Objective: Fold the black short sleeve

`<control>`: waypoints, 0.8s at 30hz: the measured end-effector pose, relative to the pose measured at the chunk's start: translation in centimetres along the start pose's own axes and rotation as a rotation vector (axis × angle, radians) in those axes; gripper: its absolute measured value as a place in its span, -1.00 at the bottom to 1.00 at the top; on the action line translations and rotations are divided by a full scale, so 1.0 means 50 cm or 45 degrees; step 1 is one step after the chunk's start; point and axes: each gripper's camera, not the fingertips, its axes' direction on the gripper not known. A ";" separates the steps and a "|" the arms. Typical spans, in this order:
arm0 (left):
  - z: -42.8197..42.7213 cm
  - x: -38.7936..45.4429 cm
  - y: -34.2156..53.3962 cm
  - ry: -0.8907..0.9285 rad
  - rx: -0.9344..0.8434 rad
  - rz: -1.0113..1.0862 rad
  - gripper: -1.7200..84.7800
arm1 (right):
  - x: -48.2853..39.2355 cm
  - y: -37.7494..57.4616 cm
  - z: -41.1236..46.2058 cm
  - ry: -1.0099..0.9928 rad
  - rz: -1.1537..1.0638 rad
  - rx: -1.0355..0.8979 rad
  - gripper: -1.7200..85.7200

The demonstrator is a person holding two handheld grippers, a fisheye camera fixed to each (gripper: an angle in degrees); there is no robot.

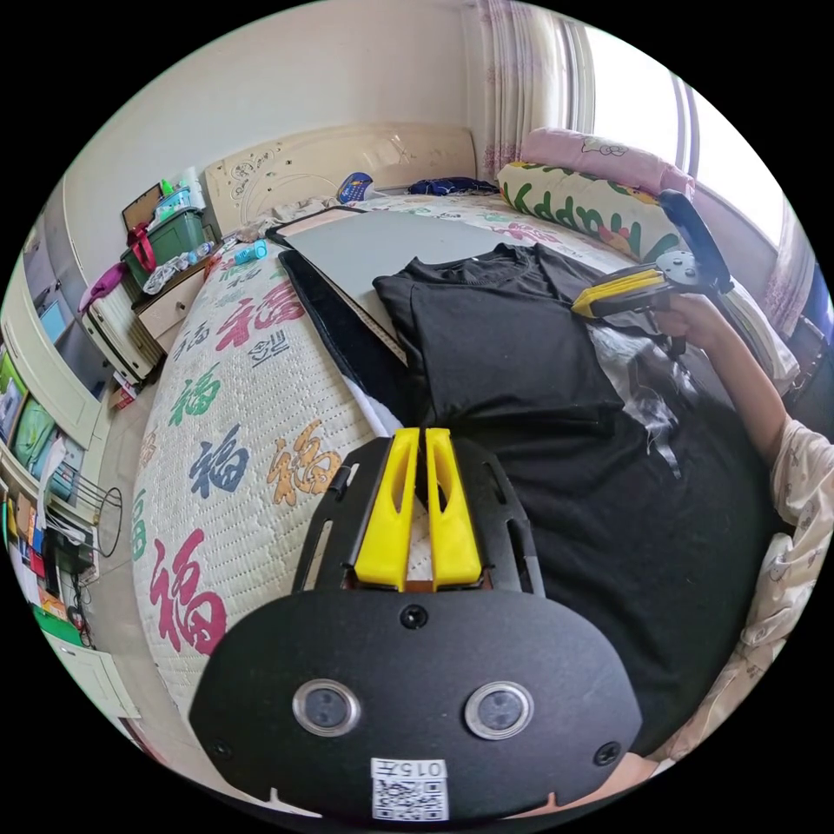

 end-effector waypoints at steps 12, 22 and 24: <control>0.062 -0.085 0.052 0.075 0.007 -0.037 -0.95 | -0.012 0.069 -0.174 -0.031 0.069 0.320 -0.84; 0.092 -0.210 0.111 0.253 0.007 -0.154 -0.95 | -0.148 0.327 -0.382 0.156 0.197 0.386 -0.83; 0.086 -0.222 0.119 0.248 0.020 -0.159 -0.95 | -0.177 0.393 -0.414 0.225 0.245 0.402 -0.83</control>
